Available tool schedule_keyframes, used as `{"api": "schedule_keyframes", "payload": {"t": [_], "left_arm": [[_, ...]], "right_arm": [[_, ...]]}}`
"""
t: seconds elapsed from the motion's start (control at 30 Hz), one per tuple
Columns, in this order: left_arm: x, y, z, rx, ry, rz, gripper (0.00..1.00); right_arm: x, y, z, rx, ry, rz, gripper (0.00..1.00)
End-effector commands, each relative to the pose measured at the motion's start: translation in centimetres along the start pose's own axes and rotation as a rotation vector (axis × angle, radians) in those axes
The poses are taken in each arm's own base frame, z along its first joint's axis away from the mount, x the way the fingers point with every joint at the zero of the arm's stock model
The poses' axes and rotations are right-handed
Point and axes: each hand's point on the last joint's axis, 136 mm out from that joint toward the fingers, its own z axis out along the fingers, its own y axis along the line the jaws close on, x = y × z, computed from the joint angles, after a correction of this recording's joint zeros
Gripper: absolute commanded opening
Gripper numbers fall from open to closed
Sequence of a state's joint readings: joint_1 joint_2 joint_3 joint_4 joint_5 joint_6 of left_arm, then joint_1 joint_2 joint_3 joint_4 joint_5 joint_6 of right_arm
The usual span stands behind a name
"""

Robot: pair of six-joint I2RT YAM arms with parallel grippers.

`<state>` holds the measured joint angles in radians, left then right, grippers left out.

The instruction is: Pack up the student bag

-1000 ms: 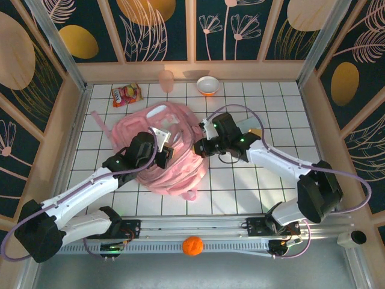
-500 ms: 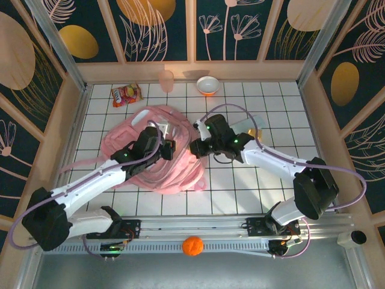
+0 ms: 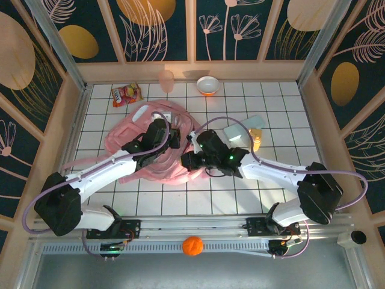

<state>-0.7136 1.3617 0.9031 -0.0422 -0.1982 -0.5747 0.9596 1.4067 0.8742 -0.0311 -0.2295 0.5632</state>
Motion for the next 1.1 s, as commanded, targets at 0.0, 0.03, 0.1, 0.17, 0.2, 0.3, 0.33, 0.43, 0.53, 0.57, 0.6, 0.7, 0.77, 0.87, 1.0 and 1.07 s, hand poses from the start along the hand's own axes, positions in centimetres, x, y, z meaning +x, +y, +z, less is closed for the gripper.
{"api": "schedule_keyframes", "payload": {"t": [0.0,0.03,0.1,0.17,0.2,0.3,0.33,0.43,0.53,0.57,0.6,0.7,0.77,0.87,1.0,1.07], "left_arm": [[-7.5,-2.3,-1.2,0.068,-0.259,-0.12,0.0],[-7.6,-2.4,-1.2,0.07,-0.263,-0.125,0.0],[-7.7,-2.3,-1.1,0.067,-0.269,-0.129,0.0],[-7.9,-2.2,-1.0,0.063,-0.276,-0.129,0.0],[-9.1,-2.8,-1.5,0.079,-0.3,-0.136,0.0],[-9.3,-2.8,-1.5,0.082,-0.307,-0.137,0.0],[-9.4,-2.7,-1.5,0.081,-0.311,-0.135,0.0],[-9.6,-2.9,-1.9,0.096,-0.322,-0.115,0.0],[-9.8,-3.2,-2.3,0.11,-0.324,-0.066,0.0],[-9.7,-3.1,-2.4,0.105,-0.322,-0.047,0.0],[-9.8,-3.1,-2.7,0.1,-0.329,-0.025,0.0],[-8.7,-2.4,-3.0,0.097,-0.318,0.04,0.0],[-8.3,-2.7,-3.5,0.125,-0.318,0.085,0.0],[-7.7,-3.2,-4.2,0.163,-0.31,0.173,0.0],[-6.5,-4.5,-4.8,0.245,-0.271,0.303,0.0],[-6.2,-4.6,-4.9,0.252,-0.26,0.315,0.0]], "right_arm": [[0.3,3.2,-0.8,-0.088,-0.049,0.089,0.0],[0.6,3.5,-0.6,-0.083,-0.056,0.101,0.0],[1.1,3.8,-0.2,-0.069,-0.061,0.121,0.0],[1.8,4.2,0.3,-0.066,-0.067,0.138,0.0],[2.2,4.3,0.6,-0.063,-0.074,0.15,0.0],[2.7,4.8,0.8,-0.079,-0.103,0.194,0.0],[2.9,4.9,0.8,-0.085,-0.111,0.203,0.0],[2.8,5.3,0.7,-0.092,-0.119,0.202,0.0],[2.1,5.7,-0.1,-0.092,-0.143,0.185,0.06],[1.8,5.9,-0.7,-0.103,-0.157,0.178,0.12],[1.2,6.2,-1.5,-0.121,-0.18,0.169,0.21],[-0.7,5.7,-3.8,-0.137,-0.234,0.18,0.43],[-1.6,4.8,-5.0,-0.14,-0.237,0.203,0.49],[-3.1,3.4,-6.6,-0.138,-0.252,0.233,0.51],[-6.1,1.2,-8.4,-0.12,-0.306,0.243,0.53],[-7.6,0.5,-8.7,-0.131,-0.333,0.251,0.53]]}}
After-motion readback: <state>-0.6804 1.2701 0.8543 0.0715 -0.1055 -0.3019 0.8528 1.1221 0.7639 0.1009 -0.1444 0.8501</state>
